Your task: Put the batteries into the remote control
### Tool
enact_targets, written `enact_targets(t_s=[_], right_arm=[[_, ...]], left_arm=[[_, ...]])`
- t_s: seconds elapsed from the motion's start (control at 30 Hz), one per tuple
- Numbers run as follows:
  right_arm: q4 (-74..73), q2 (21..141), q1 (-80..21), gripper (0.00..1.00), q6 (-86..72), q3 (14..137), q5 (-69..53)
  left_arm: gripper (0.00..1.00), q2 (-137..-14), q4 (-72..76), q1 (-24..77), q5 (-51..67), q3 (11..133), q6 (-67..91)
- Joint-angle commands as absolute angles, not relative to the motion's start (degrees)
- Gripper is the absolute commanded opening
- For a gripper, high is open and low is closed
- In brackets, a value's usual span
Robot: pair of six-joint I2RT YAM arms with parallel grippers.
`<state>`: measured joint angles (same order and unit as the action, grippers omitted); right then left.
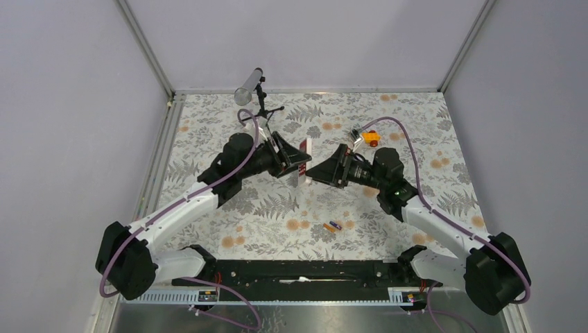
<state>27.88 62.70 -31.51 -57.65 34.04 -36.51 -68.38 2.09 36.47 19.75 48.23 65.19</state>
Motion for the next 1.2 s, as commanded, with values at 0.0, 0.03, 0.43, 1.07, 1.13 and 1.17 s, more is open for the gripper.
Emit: enact_targets(t_s=[0.0, 0.03, 0.43, 1.07, 1.13, 1.17], right_arm=[[37.2, 65.3, -32.0, 1.0, -66.6, 36.7, -35.3], [38.1, 65.9, -32.1, 1.0, -67.9, 36.8, -35.7], [51.1, 70.3, -34.4, 0.99, -77.5, 40.1, -38.1], [33.2, 68.9, -34.9, 0.4, -62.2, 46.6, -35.8], [23.7, 68.3, -34.9, 0.4, -54.2, 48.9, -34.3], [20.6, 68.1, -35.0, 0.4, -51.0, 49.6, -33.3]], left_arm=[[0.42, -65.0, 14.1, 34.3, 25.5, 47.9, 70.0], [0.42, -64.7, 14.8, 33.9, 25.7, 47.9, 70.4], [0.41, -63.9, 24.2, 32.8, 26.2, 46.1, 75.8], [0.98, -62.8, 13.9, 32.1, 26.7, 50.6, 66.7], [0.99, -64.0, 4.6, 31.8, 27.0, 56.1, 60.6], [0.99, -64.8, -0.4, 31.8, 27.2, 58.8, 57.3]])
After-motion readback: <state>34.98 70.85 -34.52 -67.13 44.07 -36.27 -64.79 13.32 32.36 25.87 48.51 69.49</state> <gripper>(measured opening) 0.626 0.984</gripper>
